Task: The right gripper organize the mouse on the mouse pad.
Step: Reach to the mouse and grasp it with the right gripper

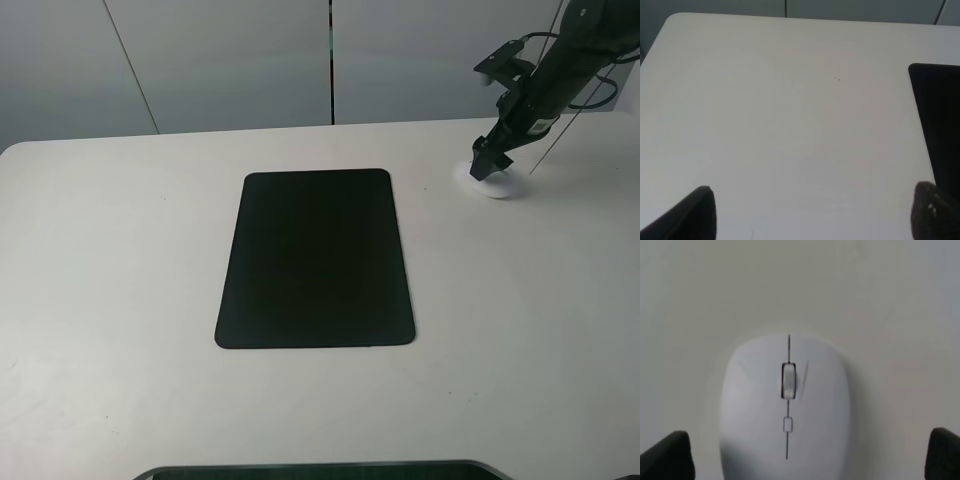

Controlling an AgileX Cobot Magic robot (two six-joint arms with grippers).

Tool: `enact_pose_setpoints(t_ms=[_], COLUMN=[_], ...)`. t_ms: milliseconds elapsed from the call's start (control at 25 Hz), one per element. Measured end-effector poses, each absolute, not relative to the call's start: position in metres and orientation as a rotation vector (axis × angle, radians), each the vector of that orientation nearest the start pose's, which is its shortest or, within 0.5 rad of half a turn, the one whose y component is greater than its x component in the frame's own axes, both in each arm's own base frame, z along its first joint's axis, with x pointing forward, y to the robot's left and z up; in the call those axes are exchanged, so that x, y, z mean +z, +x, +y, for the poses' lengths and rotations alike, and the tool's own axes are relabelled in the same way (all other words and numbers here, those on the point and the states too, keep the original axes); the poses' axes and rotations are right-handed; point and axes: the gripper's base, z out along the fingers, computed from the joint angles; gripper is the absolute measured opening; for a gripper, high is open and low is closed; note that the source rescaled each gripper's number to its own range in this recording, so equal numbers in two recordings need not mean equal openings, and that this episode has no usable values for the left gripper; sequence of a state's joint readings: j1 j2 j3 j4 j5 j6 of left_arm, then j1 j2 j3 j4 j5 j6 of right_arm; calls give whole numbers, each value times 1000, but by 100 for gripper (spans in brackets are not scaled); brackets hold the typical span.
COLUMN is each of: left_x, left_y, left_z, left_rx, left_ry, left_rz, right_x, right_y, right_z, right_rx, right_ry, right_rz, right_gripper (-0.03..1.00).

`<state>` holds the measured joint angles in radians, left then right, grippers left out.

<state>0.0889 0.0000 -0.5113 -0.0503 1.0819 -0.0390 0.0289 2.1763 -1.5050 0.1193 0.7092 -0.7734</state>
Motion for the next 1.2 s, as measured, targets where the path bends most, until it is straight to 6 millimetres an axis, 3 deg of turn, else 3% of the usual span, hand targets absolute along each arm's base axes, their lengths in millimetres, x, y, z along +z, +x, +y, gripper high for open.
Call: enact_pose_setpoints(t_ms=[1200], left_x=[279], left_y=[-7], left_z=[-5], left_rx=[-29], left_ry=[-128], left_rz=[2049], right_x=[94], right_y=[440], right_z=[17], right_rx=[18], right_ry=[-986], right_rz=[2719], right_gripper=[100])
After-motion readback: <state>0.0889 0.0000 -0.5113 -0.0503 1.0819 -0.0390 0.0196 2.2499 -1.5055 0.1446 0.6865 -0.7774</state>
